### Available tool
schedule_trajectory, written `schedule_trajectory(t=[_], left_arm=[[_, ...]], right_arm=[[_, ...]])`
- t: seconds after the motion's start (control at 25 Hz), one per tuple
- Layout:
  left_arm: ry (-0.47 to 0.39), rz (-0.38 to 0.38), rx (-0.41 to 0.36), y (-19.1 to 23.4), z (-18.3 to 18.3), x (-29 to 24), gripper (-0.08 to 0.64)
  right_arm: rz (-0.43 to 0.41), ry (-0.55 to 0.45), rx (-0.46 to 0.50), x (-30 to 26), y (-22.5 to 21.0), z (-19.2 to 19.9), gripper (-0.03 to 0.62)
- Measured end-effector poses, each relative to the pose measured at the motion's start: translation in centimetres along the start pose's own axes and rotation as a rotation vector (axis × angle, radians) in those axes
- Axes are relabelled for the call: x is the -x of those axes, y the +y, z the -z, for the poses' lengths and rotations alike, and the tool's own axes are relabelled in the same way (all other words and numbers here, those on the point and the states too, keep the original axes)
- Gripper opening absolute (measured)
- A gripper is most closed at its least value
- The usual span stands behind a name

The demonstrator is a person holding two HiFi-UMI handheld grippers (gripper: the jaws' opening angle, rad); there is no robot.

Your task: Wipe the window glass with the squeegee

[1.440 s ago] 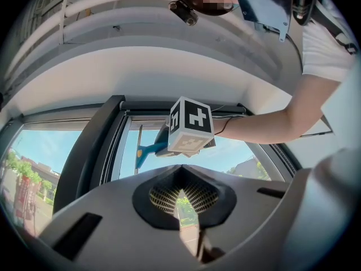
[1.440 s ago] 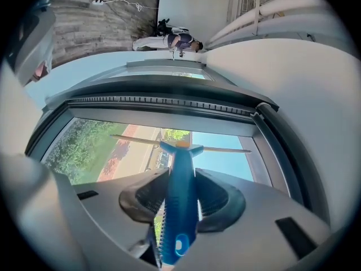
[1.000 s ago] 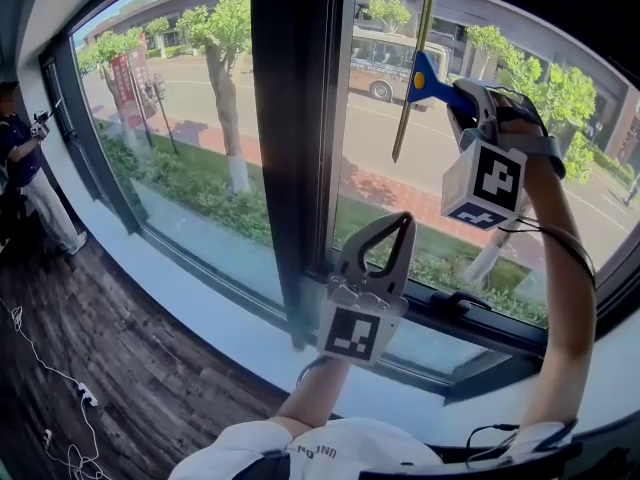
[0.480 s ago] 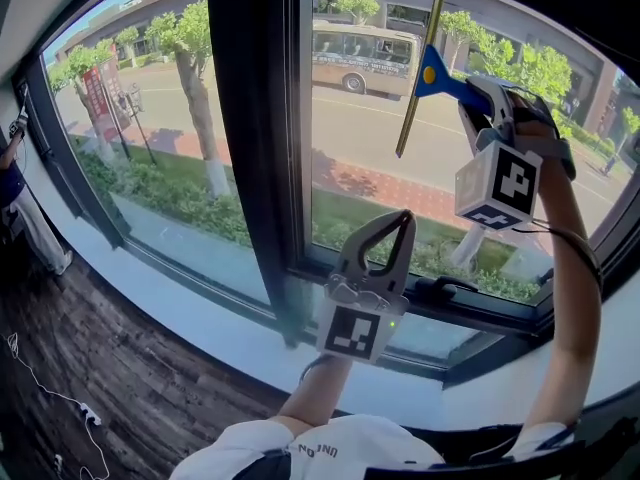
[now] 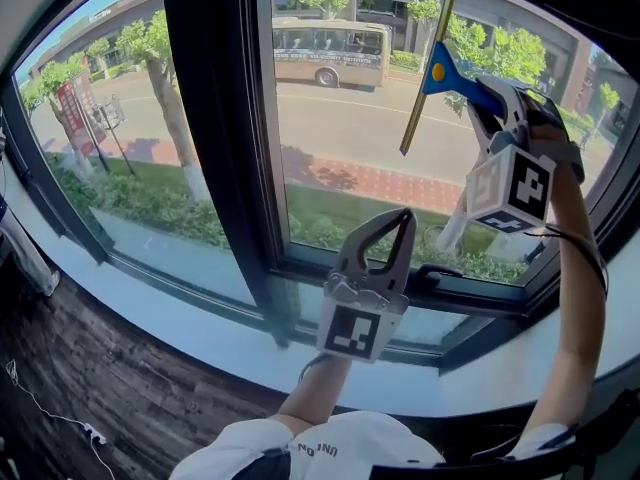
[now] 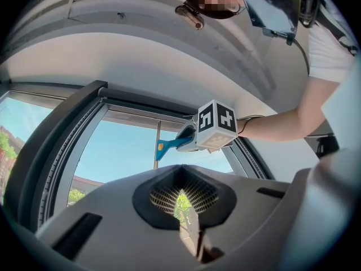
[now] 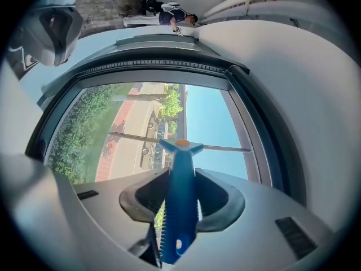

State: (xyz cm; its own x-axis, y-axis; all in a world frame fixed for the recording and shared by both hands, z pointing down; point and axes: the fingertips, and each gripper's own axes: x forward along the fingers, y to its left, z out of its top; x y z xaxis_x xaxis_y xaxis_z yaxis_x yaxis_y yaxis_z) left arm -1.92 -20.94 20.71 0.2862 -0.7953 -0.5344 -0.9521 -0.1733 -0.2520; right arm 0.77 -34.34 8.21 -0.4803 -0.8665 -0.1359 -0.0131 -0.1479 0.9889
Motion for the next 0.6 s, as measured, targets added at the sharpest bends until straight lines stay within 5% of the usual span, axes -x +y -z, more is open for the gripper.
schedule_trajectory(t=[0.6], left_arm=[[-0.011,0.091,0.037,-3.2,0.6,-1.7,-0.002]], right_arm=[[-0.006,0.129,0.042,2.8,0.5,7.1,0.149]])
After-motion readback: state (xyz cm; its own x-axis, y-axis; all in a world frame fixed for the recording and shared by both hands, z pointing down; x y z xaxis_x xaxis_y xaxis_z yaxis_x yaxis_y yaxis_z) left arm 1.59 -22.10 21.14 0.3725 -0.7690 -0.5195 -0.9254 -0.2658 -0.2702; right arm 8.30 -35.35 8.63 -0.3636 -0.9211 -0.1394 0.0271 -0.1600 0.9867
